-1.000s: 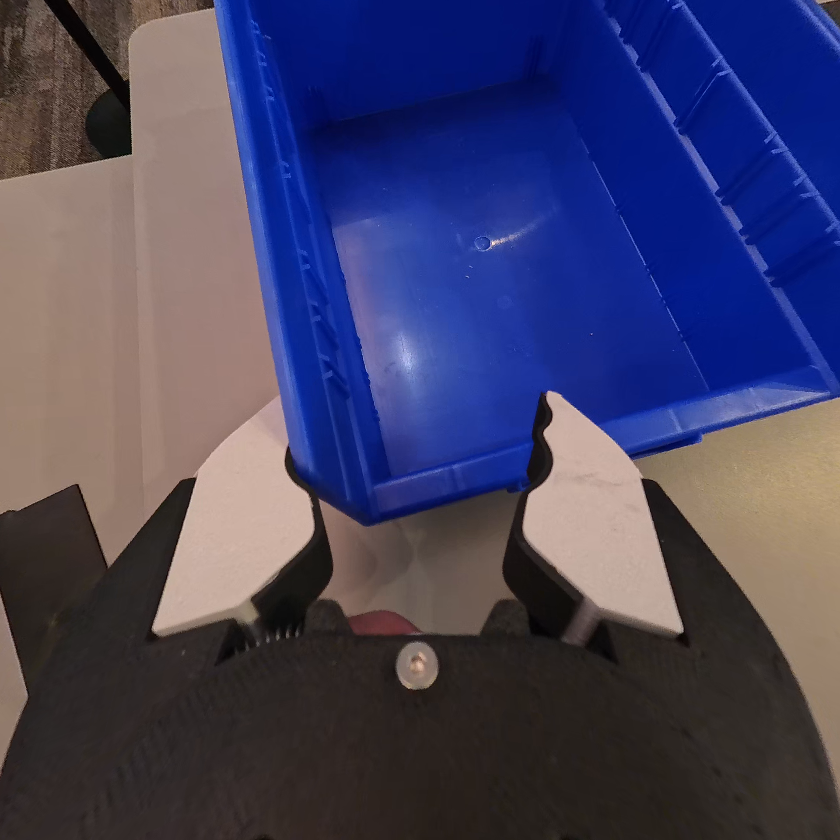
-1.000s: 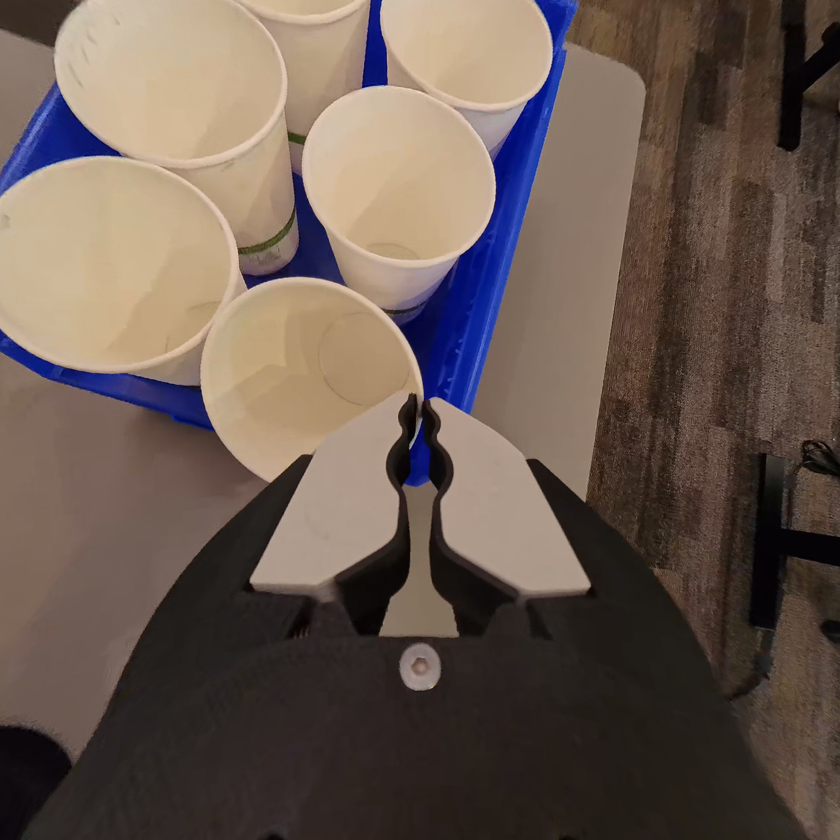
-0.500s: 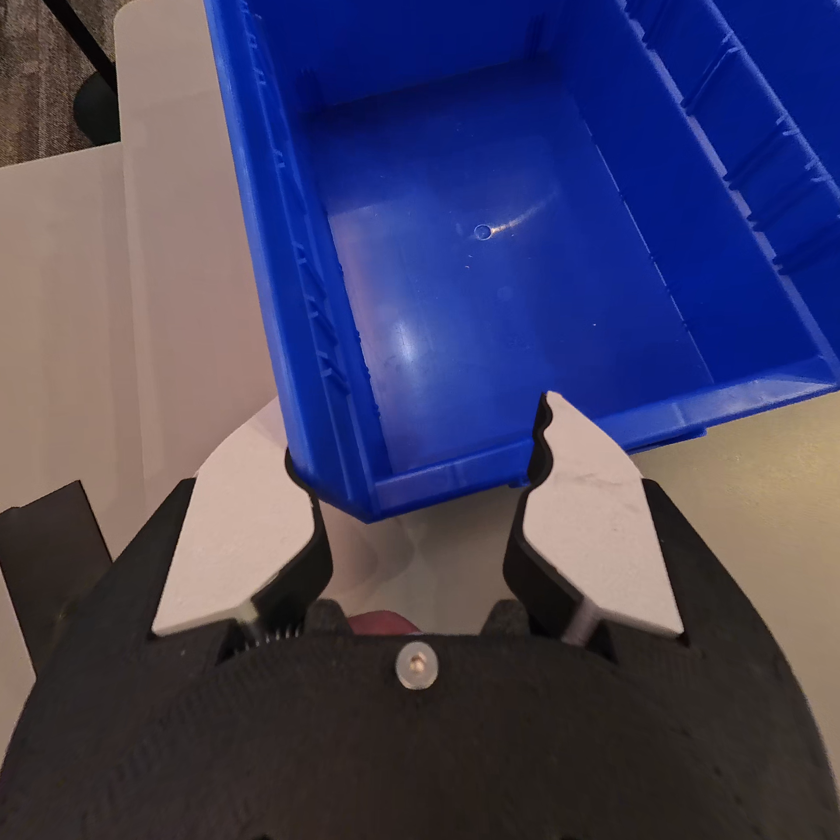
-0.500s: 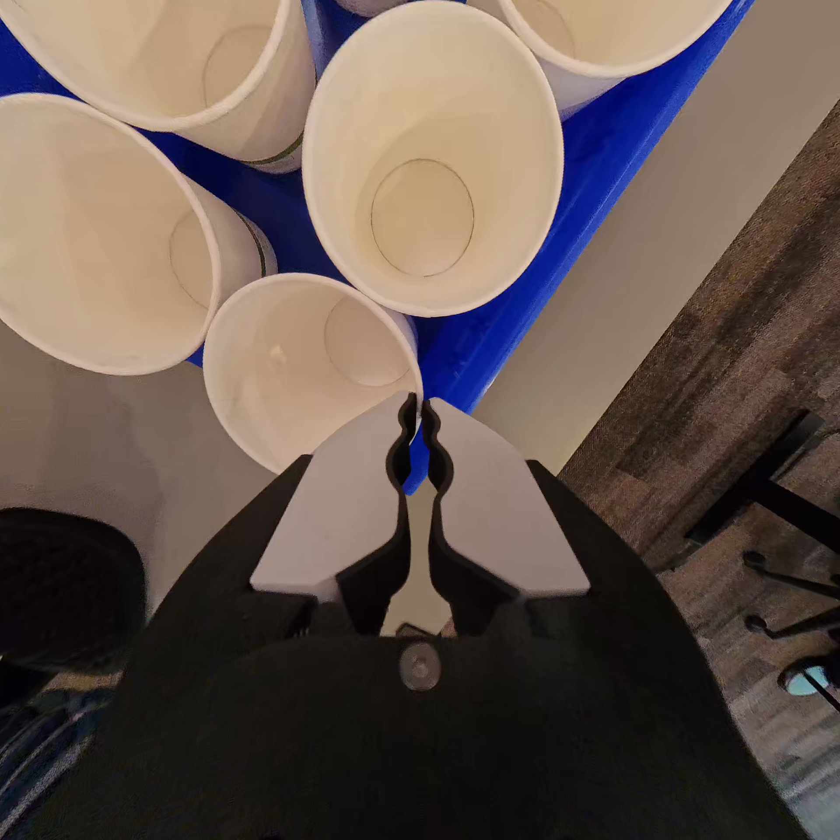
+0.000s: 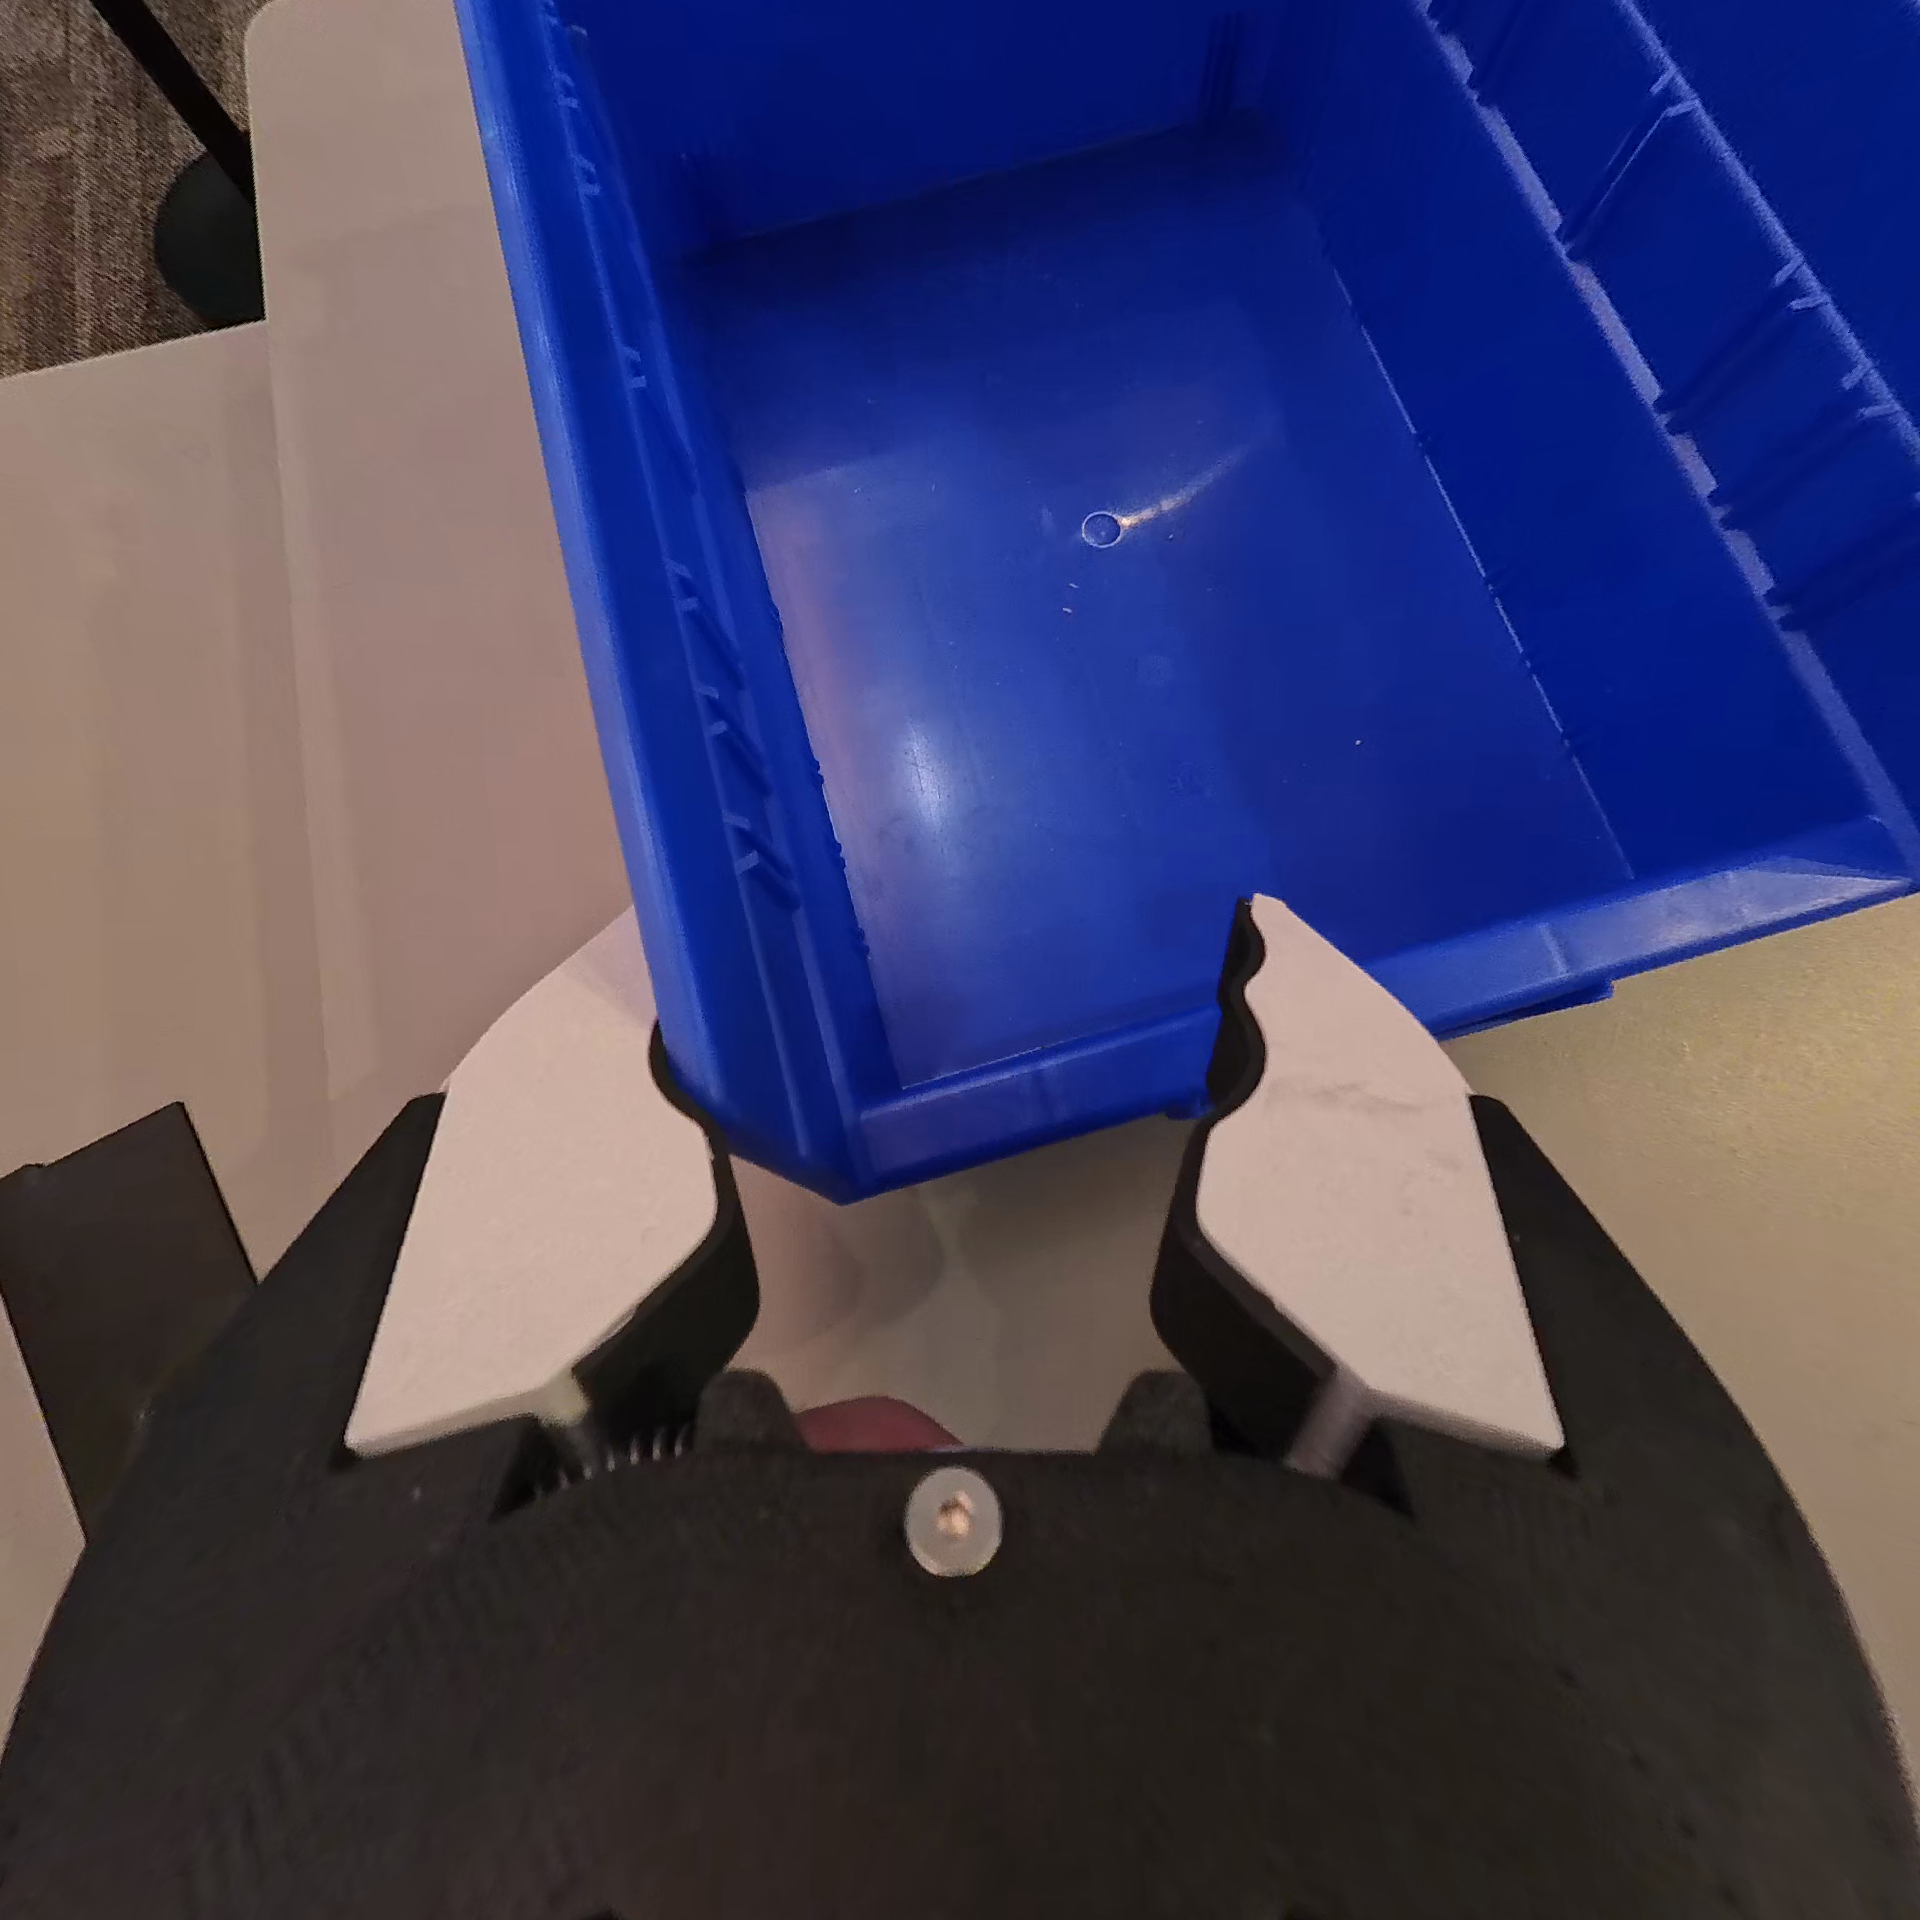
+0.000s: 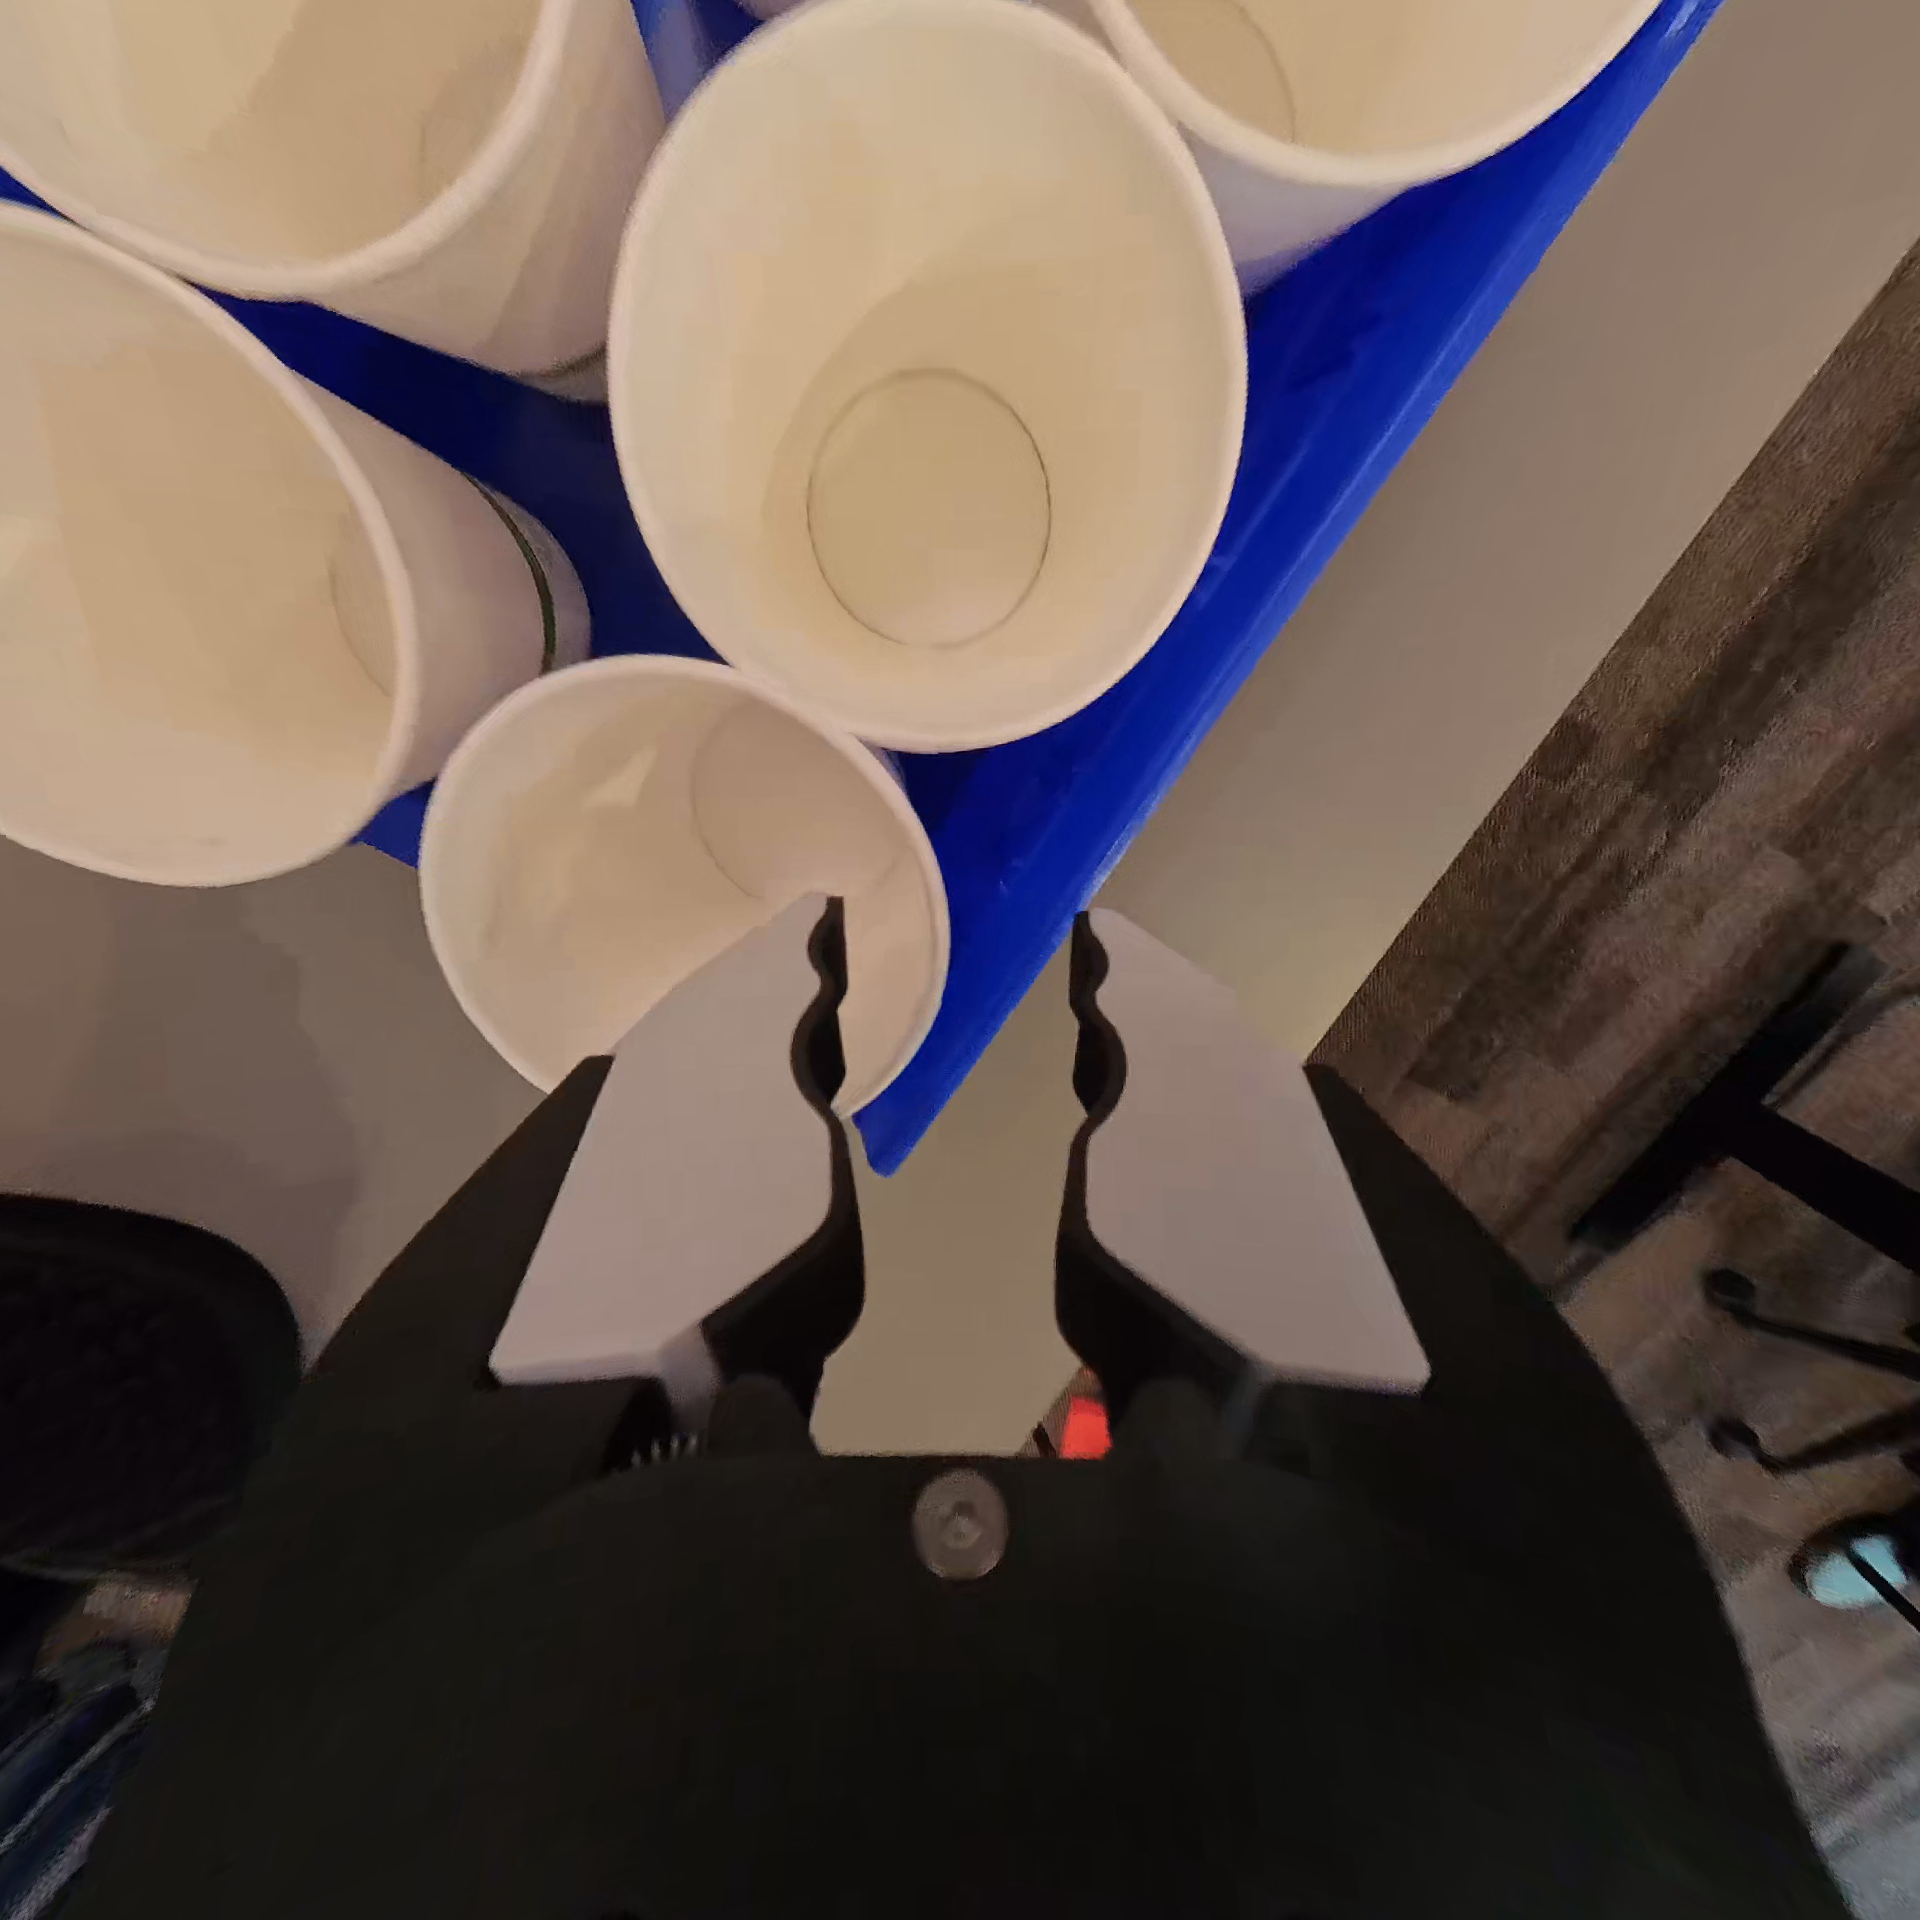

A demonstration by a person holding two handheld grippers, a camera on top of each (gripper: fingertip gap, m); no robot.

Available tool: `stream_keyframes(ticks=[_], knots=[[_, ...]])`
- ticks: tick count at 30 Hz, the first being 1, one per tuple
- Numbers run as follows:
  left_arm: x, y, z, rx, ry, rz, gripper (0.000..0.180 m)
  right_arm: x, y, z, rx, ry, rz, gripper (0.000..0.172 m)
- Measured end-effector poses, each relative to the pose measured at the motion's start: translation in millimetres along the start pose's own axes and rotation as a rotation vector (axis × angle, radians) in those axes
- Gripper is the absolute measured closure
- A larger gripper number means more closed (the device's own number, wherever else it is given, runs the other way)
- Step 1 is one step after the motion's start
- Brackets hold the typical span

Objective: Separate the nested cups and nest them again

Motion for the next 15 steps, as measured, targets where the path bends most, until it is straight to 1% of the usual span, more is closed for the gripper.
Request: stream_keyframes(ticks=[1, 4, 6, 8, 12, 13, 15], knots=[[0, 0, 0, 0.001, 0.0, 0.0, 0.085, -3, 0, -1, 0.004, -0.027, -0.008, 0.127], [-2, 0, 0, 0.005, 0.0, 0.002, 0.084, -18, 0, -8, 0.023, -0.138, -0.016, 0.127], [-4, 1, 1, 0.003, -0.006, 0.002, 0.084, -29, 0, -19, 0.049, -0.229, -0.007, 0.131], [-6, 2, 1, -0.002, -0.013, 0.007, 0.083, -34, -1, -37, 0.085, -0.286, -0.007, 0.138], [-6, 4, 0, -0.014, -0.022, 0.007, 0.083, -31, -1, -74, 0.145, -0.368, -0.018, 0.146], [-5, 4, 0, -0.015, -0.022, 0.005, 0.083, -29, 0, -80, 0.157, -0.389, -0.004, 0.147], [-5, 3, 1, -0.017, -0.025, 0.0, 0.083, -20, 4, -88, 0.165, -0.384, 0.005, 0.149]])
Point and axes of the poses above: each gripper's, where its closed fingertips meet, x out along the fingers, z out of its top, y = z × x across the jaws, the point moved 7 cm from there along -x, back along the fingers, and after that the axes turned 12 degrees about x, right-handed, at the moved point
